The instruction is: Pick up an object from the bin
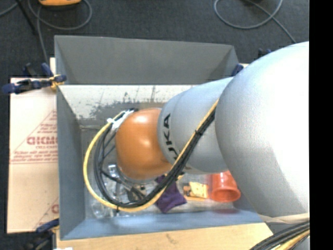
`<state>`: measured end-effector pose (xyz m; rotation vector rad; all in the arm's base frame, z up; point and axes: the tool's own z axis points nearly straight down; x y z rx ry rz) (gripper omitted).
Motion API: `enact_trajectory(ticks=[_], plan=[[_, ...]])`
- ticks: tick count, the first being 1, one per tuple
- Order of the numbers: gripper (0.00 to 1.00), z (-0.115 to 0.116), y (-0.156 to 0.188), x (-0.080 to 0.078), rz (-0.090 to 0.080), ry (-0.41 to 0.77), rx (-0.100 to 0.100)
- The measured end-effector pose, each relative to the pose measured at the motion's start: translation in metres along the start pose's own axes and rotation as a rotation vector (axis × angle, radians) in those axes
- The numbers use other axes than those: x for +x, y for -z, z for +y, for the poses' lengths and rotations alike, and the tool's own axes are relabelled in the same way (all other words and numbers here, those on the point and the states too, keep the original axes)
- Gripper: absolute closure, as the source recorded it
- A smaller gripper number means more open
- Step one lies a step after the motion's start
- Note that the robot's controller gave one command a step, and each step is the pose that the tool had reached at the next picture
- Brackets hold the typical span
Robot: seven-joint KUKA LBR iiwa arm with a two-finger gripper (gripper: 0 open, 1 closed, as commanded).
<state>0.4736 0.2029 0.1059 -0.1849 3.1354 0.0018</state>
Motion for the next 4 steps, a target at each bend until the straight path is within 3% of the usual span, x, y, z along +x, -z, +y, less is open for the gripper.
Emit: enact_trajectory(ticks=[1,2,3,4], plan=[[1.00,0.000,0.000,0.000,0.000,0.000,0.000],[1.00,0.003,0.045,-0.003,0.007,-0.005,0.003],[0.00,0.013,0.108,-0.008,0.001,-0.031,0.001],[0.00,0.015,0.116,-0.010,-0.003,-0.037,-0.001]])
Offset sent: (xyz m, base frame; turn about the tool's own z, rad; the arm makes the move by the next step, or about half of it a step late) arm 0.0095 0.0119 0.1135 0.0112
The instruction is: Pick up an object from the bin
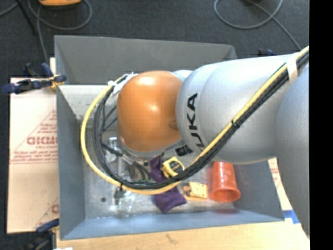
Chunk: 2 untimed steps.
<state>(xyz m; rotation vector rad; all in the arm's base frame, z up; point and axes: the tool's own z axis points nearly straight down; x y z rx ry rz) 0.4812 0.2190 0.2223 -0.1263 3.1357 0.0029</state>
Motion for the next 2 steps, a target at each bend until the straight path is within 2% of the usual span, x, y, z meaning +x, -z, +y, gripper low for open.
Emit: enact_trajectory(ticks=[1,2], plan=[[0.00,-0.003,0.039,0.000,0.008,0.043,0.004],[0.00,-0.004,0.062,-0.005,0.001,0.060,0.001]])
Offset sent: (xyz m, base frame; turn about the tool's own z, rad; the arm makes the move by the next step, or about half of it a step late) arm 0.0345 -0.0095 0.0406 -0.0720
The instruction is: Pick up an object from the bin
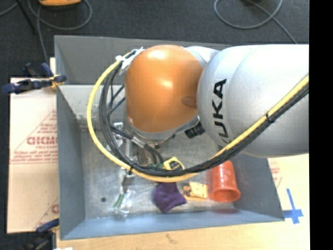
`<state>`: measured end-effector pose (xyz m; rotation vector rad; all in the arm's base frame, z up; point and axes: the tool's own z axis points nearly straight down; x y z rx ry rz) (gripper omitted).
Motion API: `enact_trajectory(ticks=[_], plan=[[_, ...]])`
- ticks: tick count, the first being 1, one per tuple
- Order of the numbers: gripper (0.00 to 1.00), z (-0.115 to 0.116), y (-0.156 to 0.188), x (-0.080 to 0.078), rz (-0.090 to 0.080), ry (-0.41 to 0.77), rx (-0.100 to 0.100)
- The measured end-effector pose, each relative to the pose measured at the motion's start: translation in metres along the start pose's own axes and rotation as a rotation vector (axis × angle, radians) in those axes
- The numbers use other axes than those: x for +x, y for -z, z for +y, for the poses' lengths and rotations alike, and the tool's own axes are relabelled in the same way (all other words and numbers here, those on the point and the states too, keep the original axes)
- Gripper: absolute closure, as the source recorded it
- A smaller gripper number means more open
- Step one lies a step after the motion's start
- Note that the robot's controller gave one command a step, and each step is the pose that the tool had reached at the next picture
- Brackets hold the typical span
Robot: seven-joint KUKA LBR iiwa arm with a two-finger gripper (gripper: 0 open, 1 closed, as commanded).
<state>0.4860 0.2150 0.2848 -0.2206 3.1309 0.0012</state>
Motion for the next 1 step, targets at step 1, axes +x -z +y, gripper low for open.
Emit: enact_trajectory(ticks=[1], plan=[[0.00,0.0081,0.0269,-0.0039,-0.001,0.092,0.000]])
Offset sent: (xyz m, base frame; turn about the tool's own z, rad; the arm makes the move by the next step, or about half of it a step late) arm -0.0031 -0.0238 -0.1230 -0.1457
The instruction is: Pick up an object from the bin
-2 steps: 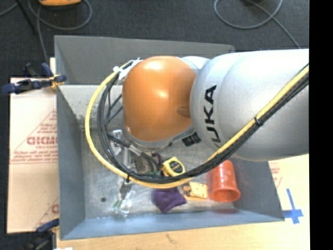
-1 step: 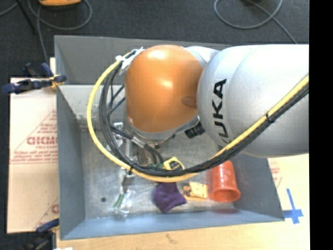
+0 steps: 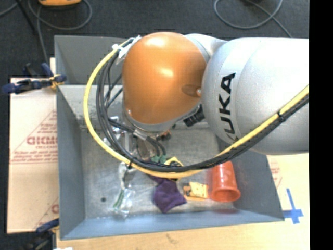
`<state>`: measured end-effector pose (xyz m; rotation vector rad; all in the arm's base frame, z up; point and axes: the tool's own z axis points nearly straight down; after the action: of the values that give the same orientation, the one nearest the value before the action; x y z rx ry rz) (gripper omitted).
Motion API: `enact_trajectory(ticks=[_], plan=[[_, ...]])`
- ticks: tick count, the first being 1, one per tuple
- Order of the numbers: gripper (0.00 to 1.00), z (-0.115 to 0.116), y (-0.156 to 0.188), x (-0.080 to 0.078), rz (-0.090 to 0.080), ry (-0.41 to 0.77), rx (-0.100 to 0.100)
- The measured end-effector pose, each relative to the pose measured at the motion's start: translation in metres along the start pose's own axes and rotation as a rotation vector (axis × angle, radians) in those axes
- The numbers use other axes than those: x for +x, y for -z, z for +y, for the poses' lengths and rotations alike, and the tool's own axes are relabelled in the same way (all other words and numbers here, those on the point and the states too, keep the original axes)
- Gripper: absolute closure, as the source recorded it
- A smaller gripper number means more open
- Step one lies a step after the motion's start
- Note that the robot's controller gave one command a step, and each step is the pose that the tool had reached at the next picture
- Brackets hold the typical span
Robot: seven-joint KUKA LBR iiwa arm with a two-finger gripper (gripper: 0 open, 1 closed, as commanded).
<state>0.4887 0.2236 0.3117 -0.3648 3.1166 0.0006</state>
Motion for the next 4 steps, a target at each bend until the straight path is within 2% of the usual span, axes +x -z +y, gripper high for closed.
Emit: enact_trajectory(ticks=[1,2,3,4], plan=[[0.00,-0.008,-0.034,0.002,-0.009,0.094,-0.002],[0.00,-0.048,-0.103,0.016,-0.003,0.139,-0.001],[0.00,-0.032,-0.148,0.013,0.001,0.303,0.002],[1.00,-0.030,-0.231,0.001,-0.025,0.514,-0.003]])
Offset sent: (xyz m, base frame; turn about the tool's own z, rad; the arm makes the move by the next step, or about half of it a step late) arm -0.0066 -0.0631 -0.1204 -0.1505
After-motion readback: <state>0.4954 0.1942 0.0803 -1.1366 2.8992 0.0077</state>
